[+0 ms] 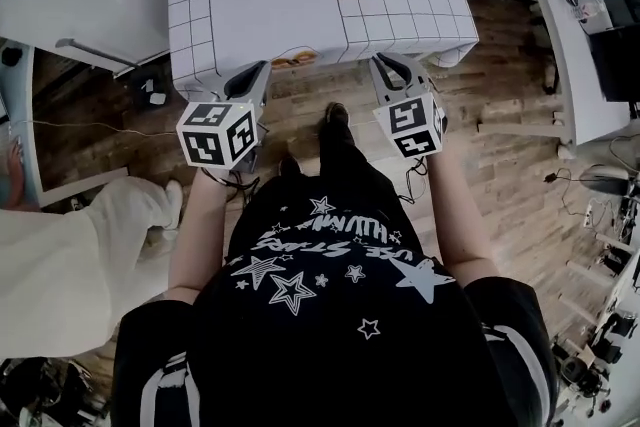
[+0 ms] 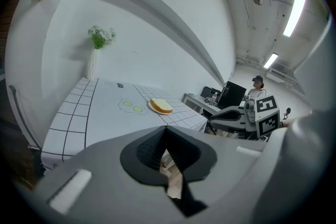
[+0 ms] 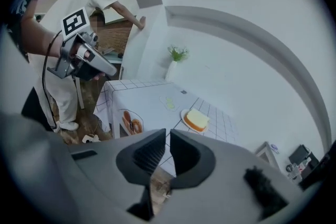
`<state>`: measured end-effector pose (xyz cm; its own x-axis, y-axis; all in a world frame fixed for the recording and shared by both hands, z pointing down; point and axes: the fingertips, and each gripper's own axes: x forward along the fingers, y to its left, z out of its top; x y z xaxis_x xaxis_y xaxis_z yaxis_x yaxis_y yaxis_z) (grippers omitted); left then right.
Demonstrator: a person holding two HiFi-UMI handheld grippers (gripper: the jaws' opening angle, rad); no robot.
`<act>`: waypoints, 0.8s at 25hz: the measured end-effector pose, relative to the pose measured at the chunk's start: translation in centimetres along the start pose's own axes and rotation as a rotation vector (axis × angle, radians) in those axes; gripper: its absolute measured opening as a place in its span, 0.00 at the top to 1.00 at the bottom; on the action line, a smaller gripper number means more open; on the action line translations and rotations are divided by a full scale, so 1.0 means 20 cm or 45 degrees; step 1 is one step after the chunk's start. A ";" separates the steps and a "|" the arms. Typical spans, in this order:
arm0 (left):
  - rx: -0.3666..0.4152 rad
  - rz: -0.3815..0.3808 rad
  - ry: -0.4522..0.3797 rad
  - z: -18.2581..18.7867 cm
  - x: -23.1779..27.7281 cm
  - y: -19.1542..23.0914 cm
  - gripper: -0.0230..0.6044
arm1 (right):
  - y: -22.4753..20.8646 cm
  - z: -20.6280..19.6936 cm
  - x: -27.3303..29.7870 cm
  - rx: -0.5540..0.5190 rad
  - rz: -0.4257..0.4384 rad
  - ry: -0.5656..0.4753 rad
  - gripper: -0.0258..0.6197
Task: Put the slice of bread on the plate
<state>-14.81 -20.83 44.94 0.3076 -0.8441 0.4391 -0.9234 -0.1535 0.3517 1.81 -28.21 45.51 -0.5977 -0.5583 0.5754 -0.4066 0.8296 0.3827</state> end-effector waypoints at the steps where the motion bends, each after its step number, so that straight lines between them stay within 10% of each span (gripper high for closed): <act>1: -0.001 -0.006 0.003 -0.01 0.00 -0.01 0.95 | 0.00 -0.02 -0.02 0.004 -0.013 0.013 0.91; 20: 0.061 0.060 -0.041 -0.11 -0.13 -0.38 0.95 | -0.05 -0.15 -0.42 0.176 -0.039 -0.156 0.94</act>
<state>-7.98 -16.28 42.97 0.2567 -0.8668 0.4275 -0.9469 -0.1368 0.2911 9.36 -24.33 42.35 -0.6601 -0.5867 0.4692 -0.5119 0.8084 0.2907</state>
